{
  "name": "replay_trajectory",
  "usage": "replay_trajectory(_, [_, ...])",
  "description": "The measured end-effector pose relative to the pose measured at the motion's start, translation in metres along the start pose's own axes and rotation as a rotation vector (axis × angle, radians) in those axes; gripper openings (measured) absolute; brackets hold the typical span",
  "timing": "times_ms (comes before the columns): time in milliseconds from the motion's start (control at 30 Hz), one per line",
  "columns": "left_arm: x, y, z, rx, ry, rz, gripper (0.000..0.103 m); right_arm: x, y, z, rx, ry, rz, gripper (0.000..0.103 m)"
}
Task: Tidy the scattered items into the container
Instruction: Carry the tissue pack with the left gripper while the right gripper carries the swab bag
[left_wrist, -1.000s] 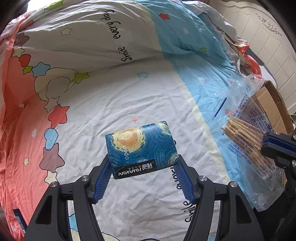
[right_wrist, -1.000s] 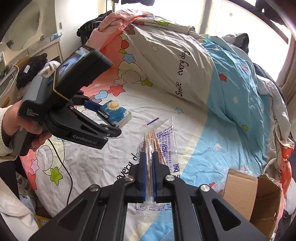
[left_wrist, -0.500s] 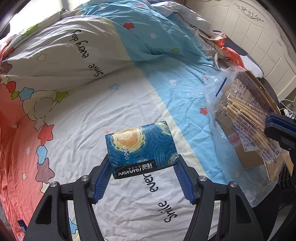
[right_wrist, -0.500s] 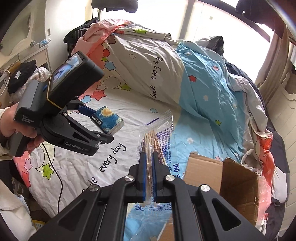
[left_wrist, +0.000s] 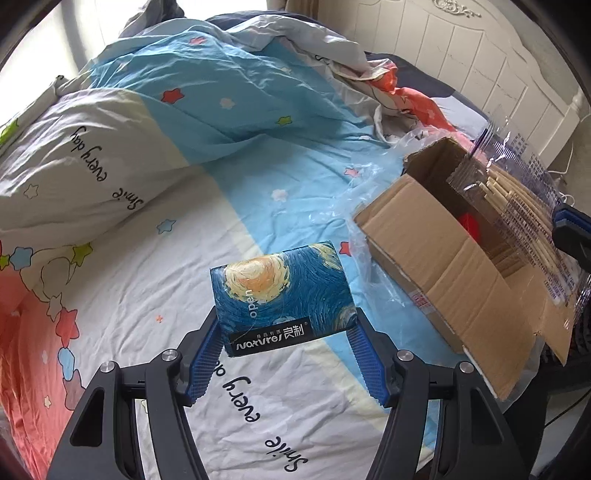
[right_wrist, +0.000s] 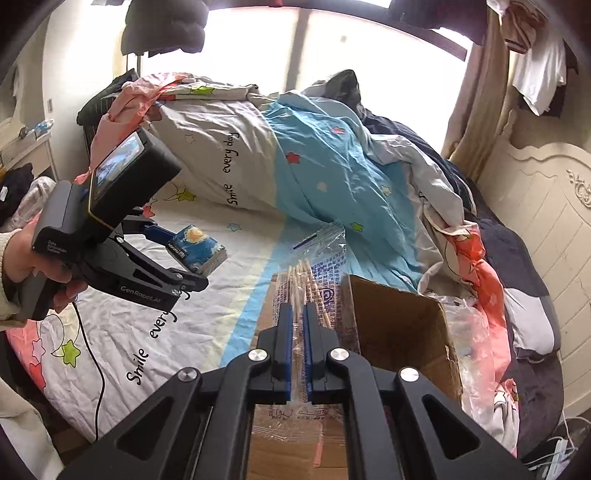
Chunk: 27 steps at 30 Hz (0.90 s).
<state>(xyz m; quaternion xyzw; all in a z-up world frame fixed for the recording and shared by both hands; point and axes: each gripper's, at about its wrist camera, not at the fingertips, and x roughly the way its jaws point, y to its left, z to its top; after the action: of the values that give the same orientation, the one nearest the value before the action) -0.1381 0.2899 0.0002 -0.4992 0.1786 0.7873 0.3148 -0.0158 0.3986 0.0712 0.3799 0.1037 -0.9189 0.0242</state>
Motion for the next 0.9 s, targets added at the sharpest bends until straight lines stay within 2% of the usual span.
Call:
replay_trajectory(467, [0.016,-0.081,0.046,0.152,-0.009,-0.062,0.068,-0.018,-0.061,-0.04,0.111,0.022,-0.112,0.005])
replay_trajectory(667, [0.015,-0.119,0.064,0.251,-0.034,-0.078,0.068,-0.022,-0.074,-0.056,0.143,0.031,-0.123,0.005])
replay_trajectory(900, [0.024,-0.153,0.077,0.302,-0.035,-0.1,0.068,-0.025,-0.092,-0.076,0.185,0.057,-0.138,0.005])
